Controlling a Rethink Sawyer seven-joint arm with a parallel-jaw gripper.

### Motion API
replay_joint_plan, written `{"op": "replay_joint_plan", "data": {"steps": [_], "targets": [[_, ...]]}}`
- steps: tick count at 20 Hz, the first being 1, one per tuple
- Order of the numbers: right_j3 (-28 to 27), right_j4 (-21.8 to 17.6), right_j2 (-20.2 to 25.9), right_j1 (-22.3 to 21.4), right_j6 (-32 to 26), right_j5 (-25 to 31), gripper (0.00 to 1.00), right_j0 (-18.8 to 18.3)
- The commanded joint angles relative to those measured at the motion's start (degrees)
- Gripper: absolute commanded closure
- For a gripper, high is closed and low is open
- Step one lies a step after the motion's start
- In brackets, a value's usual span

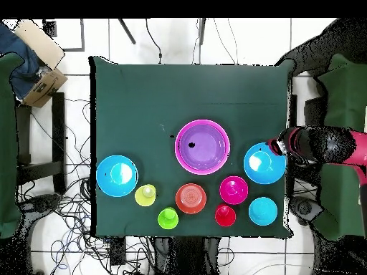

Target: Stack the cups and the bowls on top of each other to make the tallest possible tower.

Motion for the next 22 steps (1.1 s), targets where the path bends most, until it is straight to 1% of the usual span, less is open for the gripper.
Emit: {"op": "replay_joint_plan", "data": {"steps": [1, 5, 8, 17, 19, 22], "targets": [[0.2, -2.4, -3.0, 2.8, -14.0, -0.5, 0.0, 0.8], [-1.0, -2.3, -3.1, 4.9, -14.9, -0.7, 0.0, 0.5], [-1.2, -2.5, -3.0, 5.9, -16.1, -1.1, 0.0, -0.4], [-1.2, -3.6, -3.0, 7.1, -15.8, -2.2, 0.0, -0.8], [-1.6, -3.3, -2.8, 7.5, -16.9, -1.5, 0.0, -1.2], [-3.2, -1.6, -2.0, 7.9, -20.0, 1.9, 0.0, -2.0]]}}
